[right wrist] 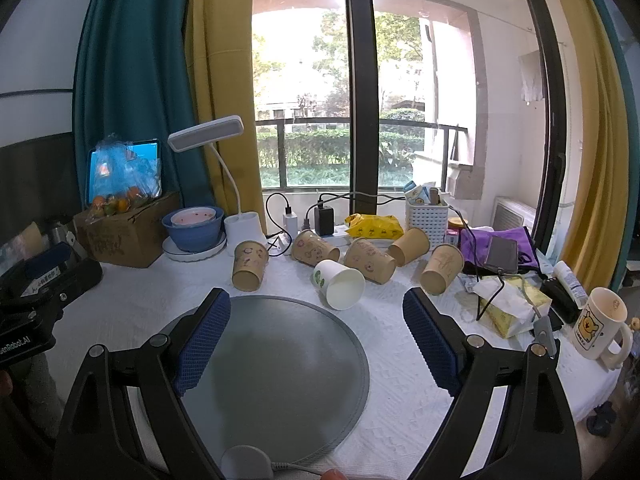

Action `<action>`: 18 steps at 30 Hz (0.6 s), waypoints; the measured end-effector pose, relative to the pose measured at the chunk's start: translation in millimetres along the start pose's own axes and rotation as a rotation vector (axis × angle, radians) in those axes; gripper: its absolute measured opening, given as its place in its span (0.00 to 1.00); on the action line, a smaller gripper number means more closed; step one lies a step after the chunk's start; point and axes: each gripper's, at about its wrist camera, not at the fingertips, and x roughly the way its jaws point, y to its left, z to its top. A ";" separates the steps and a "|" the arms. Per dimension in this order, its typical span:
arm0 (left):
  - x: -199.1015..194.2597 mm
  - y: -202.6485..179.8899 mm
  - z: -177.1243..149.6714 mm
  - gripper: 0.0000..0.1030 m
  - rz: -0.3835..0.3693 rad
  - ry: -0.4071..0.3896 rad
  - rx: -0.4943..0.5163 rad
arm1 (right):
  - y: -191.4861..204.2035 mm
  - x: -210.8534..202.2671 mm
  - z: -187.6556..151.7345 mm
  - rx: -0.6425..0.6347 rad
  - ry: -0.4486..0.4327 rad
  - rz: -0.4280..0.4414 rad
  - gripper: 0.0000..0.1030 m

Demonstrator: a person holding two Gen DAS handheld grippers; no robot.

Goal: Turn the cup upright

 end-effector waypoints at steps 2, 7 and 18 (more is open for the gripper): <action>0.0 0.6 -1.0 0.93 0.000 0.000 -0.002 | 1.5 -0.6 -0.3 -0.001 0.000 -0.001 0.88; -0.2 1.0 -1.9 0.93 -0.001 0.001 -0.002 | 0.2 0.8 -0.3 -0.001 0.000 0.000 0.88; 0.0 1.2 -2.3 0.93 -0.001 0.002 -0.004 | 0.9 1.6 -0.7 -0.002 0.000 0.000 0.88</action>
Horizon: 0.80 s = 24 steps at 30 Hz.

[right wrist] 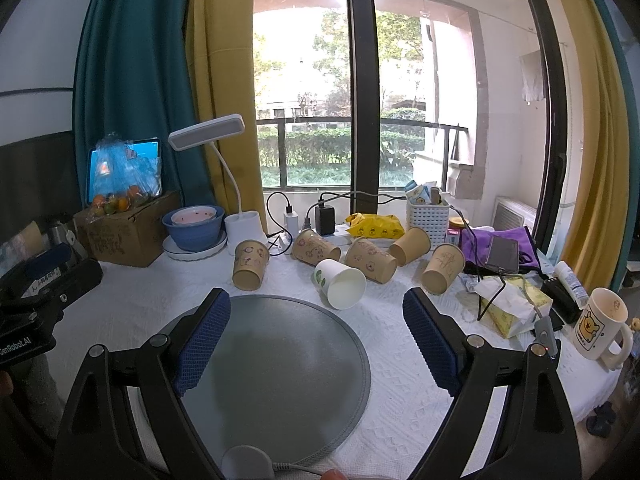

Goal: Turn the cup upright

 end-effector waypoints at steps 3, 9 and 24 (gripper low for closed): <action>-0.2 0.1 -0.3 0.93 0.000 0.000 0.000 | -0.1 -0.1 0.0 0.000 0.001 0.000 0.88; 0.1 0.2 -0.4 0.93 0.000 0.001 -0.001 | -2.9 -1.7 0.4 -0.002 0.002 -0.001 0.88; 32.9 -1.8 -19.2 0.93 -0.001 0.109 0.009 | -9.6 35.9 -8.4 0.024 0.078 0.005 0.88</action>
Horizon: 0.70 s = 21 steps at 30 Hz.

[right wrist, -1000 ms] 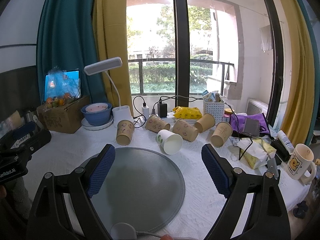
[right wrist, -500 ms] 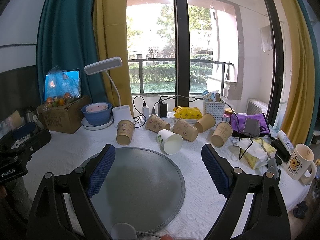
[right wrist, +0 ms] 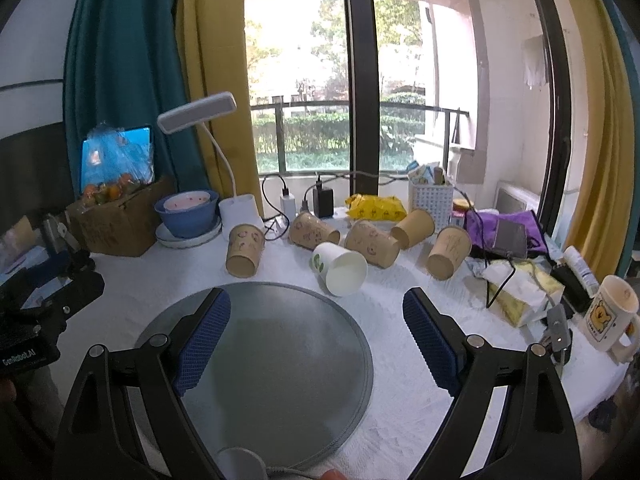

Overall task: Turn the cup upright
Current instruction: 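Reach the left gripper to the white leaf-print cup and grasp it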

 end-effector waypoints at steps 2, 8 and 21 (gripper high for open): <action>10.6 -0.8 0.6 0.93 -0.007 0.023 0.022 | -4.3 9.3 -0.5 0.011 0.018 -0.002 0.88; 65.2 -15.1 15.0 0.93 -0.065 0.113 0.203 | -27.3 45.4 0.0 0.073 0.065 -0.028 0.88; 221.1 -66.9 40.7 0.93 -0.298 0.358 0.645 | -81.4 115.9 -0.6 0.197 0.174 -0.087 0.88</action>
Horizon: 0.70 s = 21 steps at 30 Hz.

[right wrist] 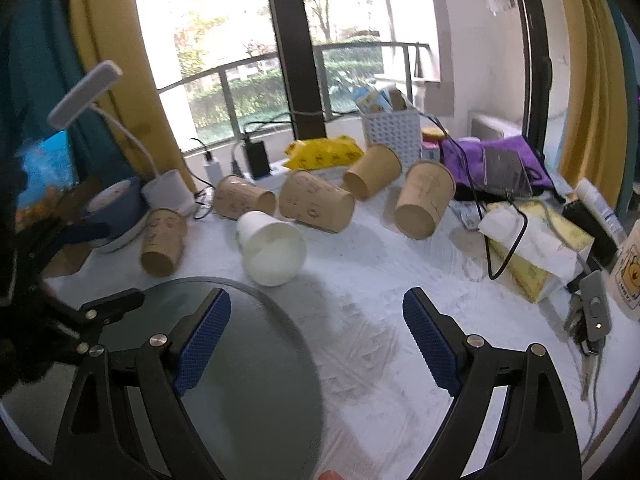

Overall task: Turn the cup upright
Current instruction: 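Reach the left gripper to the white leaf-print cup and grasp it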

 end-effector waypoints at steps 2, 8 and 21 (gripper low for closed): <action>17.5 -0.3 10.1 0.93 -0.034 0.025 0.068 | -6.0 10.6 3.2 0.016 0.011 -0.003 0.88; 69.3 -10.9 35.7 0.93 -0.127 0.101 0.308 | -21.3 32.2 8.2 0.052 0.039 -0.006 0.88; 134.9 -31.1 81.0 0.91 -0.278 0.179 0.646 | -56.8 58.3 13.5 0.124 0.060 -0.017 0.88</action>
